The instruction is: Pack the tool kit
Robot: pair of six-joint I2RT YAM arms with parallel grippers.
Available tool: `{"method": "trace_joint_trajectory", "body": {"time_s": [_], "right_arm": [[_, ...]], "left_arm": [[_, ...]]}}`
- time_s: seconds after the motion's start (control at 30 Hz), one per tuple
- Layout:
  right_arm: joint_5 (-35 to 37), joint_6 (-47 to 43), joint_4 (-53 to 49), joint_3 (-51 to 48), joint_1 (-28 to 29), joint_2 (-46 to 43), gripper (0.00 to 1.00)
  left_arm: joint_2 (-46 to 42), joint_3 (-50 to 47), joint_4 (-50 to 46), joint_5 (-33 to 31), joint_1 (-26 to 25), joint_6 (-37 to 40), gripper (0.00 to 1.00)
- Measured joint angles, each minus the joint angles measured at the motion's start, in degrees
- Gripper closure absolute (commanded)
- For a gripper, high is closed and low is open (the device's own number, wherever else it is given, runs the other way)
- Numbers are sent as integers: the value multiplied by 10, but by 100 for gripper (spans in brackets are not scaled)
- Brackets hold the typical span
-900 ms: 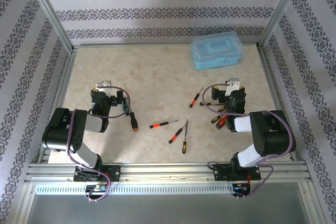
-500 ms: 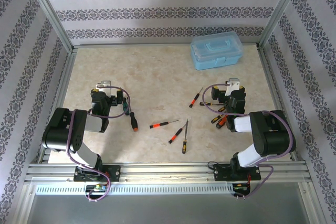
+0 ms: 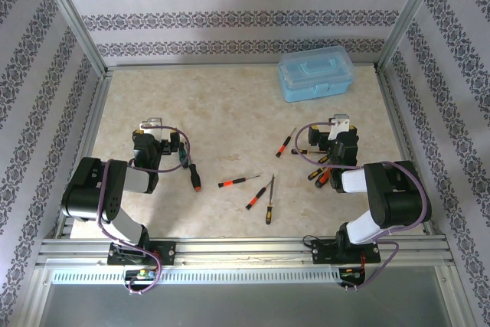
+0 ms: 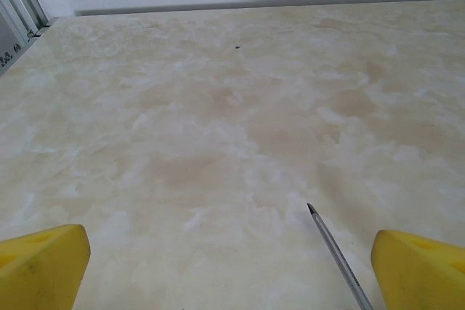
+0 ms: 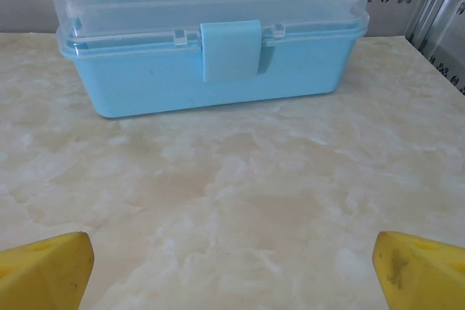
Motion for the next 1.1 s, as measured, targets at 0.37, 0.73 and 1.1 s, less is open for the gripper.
{"method": "trace_joint_trajectory", "body": {"time_s": [0.37,0.73,1.1], "right_arm": [[-8,3,-9,5,-15,0,2],[106,-8,-200,85,56,-112,2],[53,238,-469,165,-7,-384,5]], "left_arm": [[0,0,0,0,0,0,1],[-170,54,-176,-20,0,-15,1],[-349,248,-519,-34,3,-262,1]]}}
